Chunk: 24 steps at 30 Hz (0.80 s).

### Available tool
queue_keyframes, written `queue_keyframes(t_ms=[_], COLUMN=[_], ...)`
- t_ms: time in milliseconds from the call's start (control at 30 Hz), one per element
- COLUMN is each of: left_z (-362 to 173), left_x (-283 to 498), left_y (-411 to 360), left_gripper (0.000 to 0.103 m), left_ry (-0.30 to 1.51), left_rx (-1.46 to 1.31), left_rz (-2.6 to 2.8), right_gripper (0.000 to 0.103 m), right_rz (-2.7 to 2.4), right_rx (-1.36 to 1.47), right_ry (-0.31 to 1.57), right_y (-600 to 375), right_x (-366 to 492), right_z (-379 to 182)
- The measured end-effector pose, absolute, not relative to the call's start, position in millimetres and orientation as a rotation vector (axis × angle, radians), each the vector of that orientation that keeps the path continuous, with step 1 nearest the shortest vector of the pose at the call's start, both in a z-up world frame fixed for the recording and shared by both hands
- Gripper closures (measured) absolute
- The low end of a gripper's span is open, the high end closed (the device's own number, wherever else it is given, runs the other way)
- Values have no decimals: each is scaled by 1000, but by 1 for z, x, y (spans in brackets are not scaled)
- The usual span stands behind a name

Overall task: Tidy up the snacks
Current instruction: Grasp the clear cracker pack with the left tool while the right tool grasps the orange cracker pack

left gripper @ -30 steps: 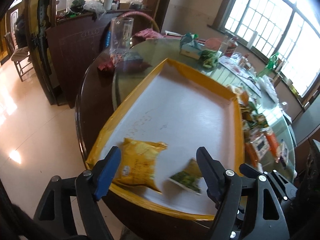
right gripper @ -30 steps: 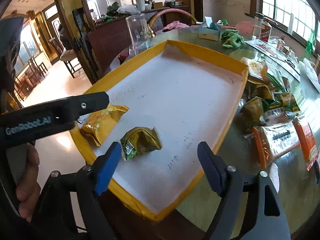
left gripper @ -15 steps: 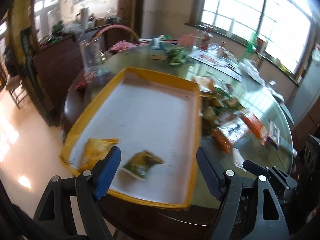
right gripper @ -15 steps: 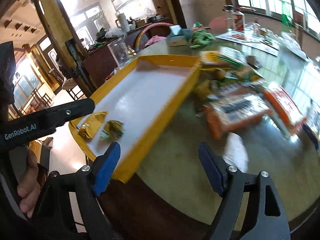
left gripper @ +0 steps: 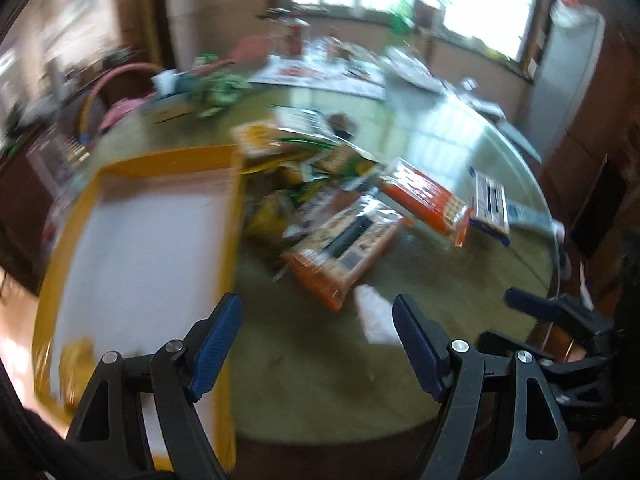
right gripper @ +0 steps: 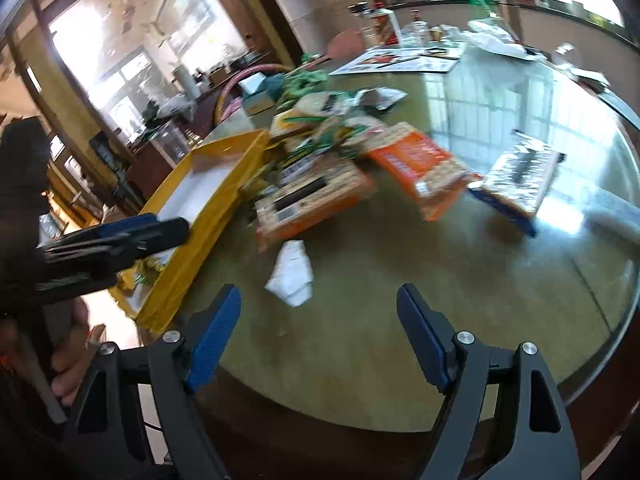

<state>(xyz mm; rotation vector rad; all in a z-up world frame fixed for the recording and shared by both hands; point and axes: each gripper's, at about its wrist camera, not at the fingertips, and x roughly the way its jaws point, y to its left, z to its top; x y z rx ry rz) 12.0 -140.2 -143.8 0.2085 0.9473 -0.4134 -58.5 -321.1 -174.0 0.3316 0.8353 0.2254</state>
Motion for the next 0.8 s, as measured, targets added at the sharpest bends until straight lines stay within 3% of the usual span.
queue_keyframes(t_ms=[333,633,700,800], left_z=[-182,-203,-205,-204], left_x=[63,78,72,67], left_y=[-216,-212,-205,-194], left_gripper=[25,27,36,38], left_ry=[970,1128,1161,1173], left_rx=[504,428,392,336], left_rz=[-494,-526,-523,-515], right_gripper=[22,23,22,22], right_rz=[158,148,150,166], right_rx=[343,359,359,353], right_ry=[839,844,848,854], right_y=[-354,-366,-367,-368], right_x=[-48,-38,-34,-24], right_z=[-179,-184,-185,-184])
